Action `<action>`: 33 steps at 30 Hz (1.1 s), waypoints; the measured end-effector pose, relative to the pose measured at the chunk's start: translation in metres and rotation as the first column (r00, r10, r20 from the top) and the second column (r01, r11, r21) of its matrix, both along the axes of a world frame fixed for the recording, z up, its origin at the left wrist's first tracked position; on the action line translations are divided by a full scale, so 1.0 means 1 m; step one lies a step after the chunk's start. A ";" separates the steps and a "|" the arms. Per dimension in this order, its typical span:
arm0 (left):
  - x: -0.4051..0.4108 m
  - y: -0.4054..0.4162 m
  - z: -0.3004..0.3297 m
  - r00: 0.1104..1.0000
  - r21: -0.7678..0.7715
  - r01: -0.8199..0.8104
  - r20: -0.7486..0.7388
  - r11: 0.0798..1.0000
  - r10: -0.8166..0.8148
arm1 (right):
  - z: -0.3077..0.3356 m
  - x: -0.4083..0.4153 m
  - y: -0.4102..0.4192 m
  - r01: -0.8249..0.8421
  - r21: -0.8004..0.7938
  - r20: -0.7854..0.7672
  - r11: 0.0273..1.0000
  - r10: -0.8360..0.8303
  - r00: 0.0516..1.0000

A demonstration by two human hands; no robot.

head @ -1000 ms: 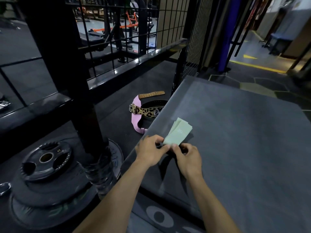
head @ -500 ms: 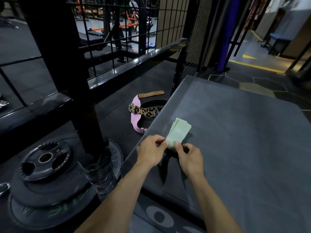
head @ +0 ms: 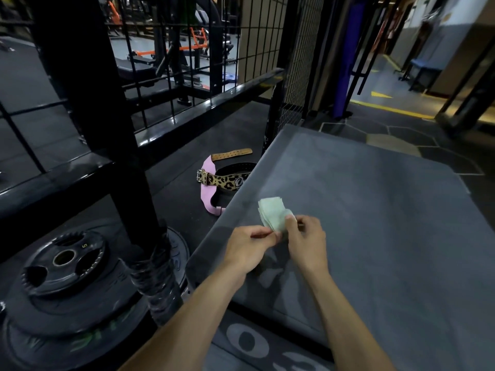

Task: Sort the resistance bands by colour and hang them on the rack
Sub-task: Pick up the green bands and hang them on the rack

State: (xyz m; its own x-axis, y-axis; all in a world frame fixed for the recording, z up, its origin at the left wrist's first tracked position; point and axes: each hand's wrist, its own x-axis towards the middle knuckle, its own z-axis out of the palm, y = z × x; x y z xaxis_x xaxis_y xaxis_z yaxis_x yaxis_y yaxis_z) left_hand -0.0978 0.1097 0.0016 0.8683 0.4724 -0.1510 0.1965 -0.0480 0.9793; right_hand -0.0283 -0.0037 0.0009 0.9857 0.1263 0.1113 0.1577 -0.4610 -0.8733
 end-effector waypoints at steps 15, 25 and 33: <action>-0.073 0.009 0.059 0.931 0.416 0.283 0.098 0.864 -0.351 | 0.090 -0.046 -0.073 -0.319 0.168 -0.020 0.933 0.327 0.945; -0.110 -0.001 0.060 0.795 0.514 0.516 0.011 0.685 -0.607 | 0.109 -0.081 -0.073 -0.637 0.039 -0.176 0.770 0.633 0.754; -0.120 0.014 0.063 0.830 0.591 0.458 -0.016 0.664 -0.558 | 0.113 -0.084 -0.064 -0.693 -0.151 -0.299 0.705 0.636 0.712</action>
